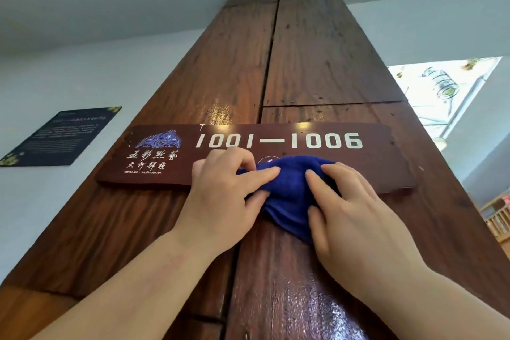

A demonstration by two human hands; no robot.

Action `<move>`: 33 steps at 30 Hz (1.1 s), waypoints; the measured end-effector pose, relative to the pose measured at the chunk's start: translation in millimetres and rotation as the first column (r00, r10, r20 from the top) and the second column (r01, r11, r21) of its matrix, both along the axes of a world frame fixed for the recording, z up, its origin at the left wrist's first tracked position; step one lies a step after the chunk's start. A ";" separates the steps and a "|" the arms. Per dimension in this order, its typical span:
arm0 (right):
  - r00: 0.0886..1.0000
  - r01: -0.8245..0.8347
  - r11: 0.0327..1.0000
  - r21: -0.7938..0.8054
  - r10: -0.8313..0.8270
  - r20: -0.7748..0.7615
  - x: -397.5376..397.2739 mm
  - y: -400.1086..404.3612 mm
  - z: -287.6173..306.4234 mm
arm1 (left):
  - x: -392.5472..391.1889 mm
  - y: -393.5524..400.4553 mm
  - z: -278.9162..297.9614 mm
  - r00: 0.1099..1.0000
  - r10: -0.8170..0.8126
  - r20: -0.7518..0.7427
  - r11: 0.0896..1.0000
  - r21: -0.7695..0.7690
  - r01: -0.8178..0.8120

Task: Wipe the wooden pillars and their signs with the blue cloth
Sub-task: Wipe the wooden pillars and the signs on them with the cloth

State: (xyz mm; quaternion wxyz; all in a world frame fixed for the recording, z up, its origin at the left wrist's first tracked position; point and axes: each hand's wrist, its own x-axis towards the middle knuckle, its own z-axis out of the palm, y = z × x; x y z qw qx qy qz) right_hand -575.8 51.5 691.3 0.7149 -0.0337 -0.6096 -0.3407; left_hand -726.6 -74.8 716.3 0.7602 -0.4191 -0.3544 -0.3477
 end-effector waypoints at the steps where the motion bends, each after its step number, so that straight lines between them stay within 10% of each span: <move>1: 0.999 0.035 0.999 -0.023 -0.035 -0.020 -8.0 -1.8 -4.3 | -6.2 3.1 -2.5 1.000 -0.005 -0.020 1.000 -0.016 0.005; 17: 0.982 0.159 0.984 -0.086 -0.149 0.117 -121.9 -88.9 -0.1 | -119.5 -93.5 14.1 0.971 0.185 -0.148 0.973 -0.109 -0.202; 25: 0.976 0.133 0.969 -0.207 -0.091 0.199 -186.9 -142.4 80.9 | -143.5 -137.2 72.8 0.904 0.407 0.132 0.893 -0.268 -0.362; 33: 0.963 0.165 0.953 -0.253 -0.100 0.251 -206.4 -162.8 131.2 | -176.5 -141.0 116.3 0.946 0.163 0.280 0.927 -0.372 -0.049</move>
